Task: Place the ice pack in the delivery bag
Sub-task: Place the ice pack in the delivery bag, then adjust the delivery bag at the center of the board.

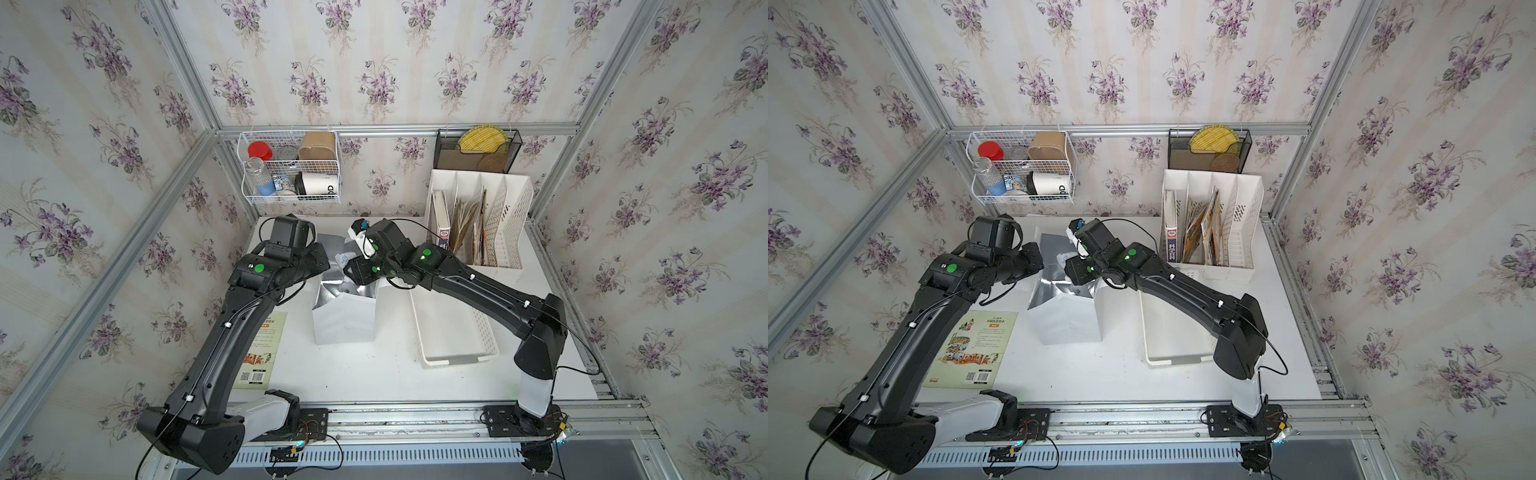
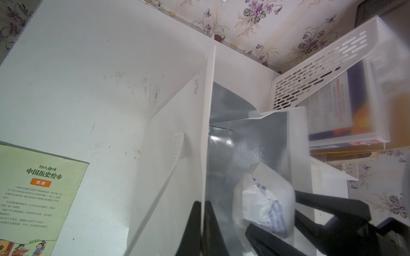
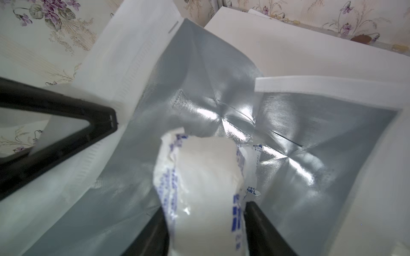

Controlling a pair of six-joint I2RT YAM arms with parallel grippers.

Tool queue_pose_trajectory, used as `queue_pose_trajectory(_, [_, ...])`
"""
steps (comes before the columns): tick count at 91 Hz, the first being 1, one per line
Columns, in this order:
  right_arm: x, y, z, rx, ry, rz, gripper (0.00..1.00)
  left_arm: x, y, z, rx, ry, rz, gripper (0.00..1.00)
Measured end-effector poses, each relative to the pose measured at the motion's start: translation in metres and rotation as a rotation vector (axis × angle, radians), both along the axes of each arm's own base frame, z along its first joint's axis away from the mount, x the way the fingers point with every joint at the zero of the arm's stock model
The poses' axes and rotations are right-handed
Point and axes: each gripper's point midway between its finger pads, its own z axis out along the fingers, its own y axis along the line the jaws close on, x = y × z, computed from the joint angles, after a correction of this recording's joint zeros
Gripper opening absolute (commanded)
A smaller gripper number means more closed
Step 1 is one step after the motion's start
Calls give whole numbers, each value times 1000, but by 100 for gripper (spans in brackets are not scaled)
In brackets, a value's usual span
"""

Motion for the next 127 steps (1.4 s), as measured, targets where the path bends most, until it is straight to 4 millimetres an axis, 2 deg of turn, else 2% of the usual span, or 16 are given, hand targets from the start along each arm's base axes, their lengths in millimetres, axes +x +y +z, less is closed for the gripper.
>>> queue_pose_trajectory(10, [0, -6, 17, 17, -36, -10, 85, 2, 1, 1, -2, -5, 5, 0])
queue_pose_trajectory(27, [11, -18, 45, 18, -140, -59, 95, 2, 1, 1, -11, -6, 2, 0])
queue_pose_trajectory(37, [29, -29, 55, -5, -208, -91, 96, 2, 0, 0, -15, -3, -3, 0])
queue_pose_trajectory(46, [55, -39, 60, -34, -264, -105, 96, 2, 0, 0, -18, -2, -7, 0])
queue_pose_trajectory(59, [82, -42, 52, -113, -342, -63, 92, 2, -1, -1, -24, -4, -10, 0])
queue_pose_trajectory(72, [86, -36, 34, -174, -385, 65, 90, 3, -2, -1, -28, -5, -17, 0])
queue_pose_trajectory(88, [102, -40, 31, -196, -442, 133, 88, 3, -4, -1, -34, -7, -26, 0])
queue_pose_trajectory(115, [107, -16, 1, -231, -462, 262, 76, 3, -6, -2, -40, -7, -35, 0])
queue_pose_trajectory(127, [113, -12, -2, -247, -479, 270, 73, 4, -7, -2, -45, -8, -41, 0])
